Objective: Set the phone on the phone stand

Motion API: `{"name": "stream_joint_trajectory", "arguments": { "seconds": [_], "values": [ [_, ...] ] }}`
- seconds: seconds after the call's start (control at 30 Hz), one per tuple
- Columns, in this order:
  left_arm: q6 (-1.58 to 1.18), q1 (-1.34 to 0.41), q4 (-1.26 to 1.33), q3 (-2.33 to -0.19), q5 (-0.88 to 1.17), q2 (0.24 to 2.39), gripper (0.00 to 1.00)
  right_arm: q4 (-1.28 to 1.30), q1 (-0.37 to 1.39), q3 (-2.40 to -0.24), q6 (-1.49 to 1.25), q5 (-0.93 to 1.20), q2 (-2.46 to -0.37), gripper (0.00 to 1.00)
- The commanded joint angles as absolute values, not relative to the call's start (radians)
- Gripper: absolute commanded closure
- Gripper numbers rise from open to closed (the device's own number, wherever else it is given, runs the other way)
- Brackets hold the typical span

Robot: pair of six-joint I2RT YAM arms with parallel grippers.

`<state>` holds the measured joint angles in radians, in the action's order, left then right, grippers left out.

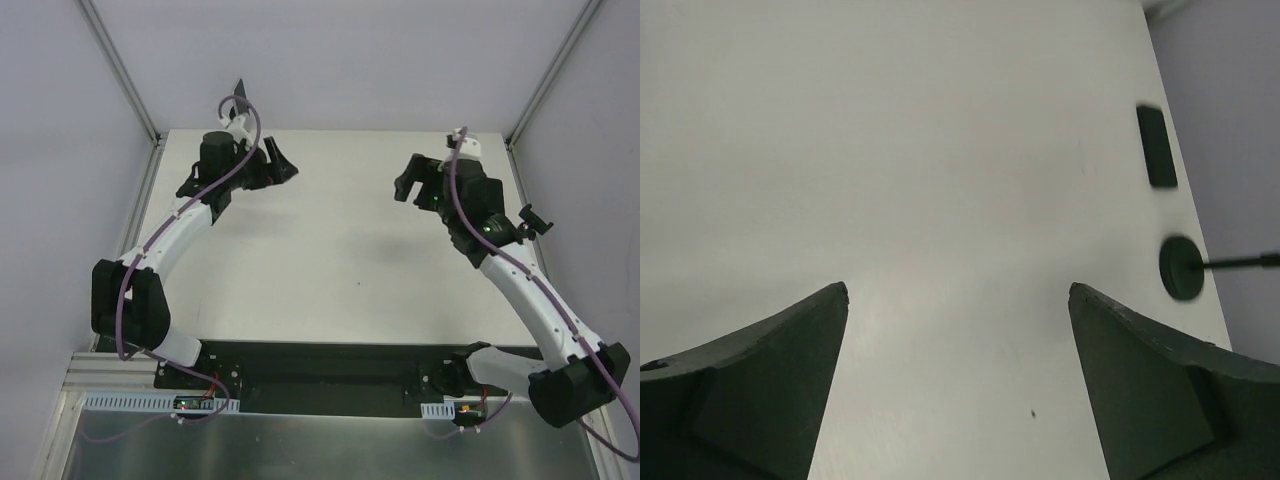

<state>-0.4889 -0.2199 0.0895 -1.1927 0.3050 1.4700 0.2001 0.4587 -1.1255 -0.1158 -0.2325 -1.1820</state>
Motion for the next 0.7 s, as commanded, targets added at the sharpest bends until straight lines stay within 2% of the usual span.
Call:
{"name": "stream_joint_trajectory", "arguments": {
  "seconds": [0.0, 0.13, 0.27, 0.37, 0.6, 0.67],
  "values": [
    [-0.497, -0.273, -0.024, -1.256, 0.548, 1.451, 0.09, 0.466, 0.312, -1.065, -0.252, -0.250, -1.001, 0.03],
    [-0.465, -0.311, -0.026, -1.213, 0.561, 1.391, 0.08, 0.535, 0.082, -0.989, -0.253, -0.220, -0.875, 0.03],
    [-0.459, -0.330, -0.028, -1.207, 0.569, 1.377, 0.08, 0.563, -0.322, -0.948, -0.293, 0.115, -0.911, 0.03],
    [-0.506, -0.330, -0.026, -1.227, 0.641, 1.399, 0.09, 0.526, -0.472, -0.913, -0.383, 0.224, -0.959, 0.03],
    [-0.531, -0.336, -0.020, -1.215, 0.646, 1.390, 0.10, 0.410, -0.500, -0.890, -0.397, 0.100, -1.012, 0.01],
    [-0.544, -0.336, -0.017, -1.216, 0.658, 1.391, 0.10, 0.410, -0.500, -0.922, -0.348, 0.077, -1.029, 0.05]
  ]
}}
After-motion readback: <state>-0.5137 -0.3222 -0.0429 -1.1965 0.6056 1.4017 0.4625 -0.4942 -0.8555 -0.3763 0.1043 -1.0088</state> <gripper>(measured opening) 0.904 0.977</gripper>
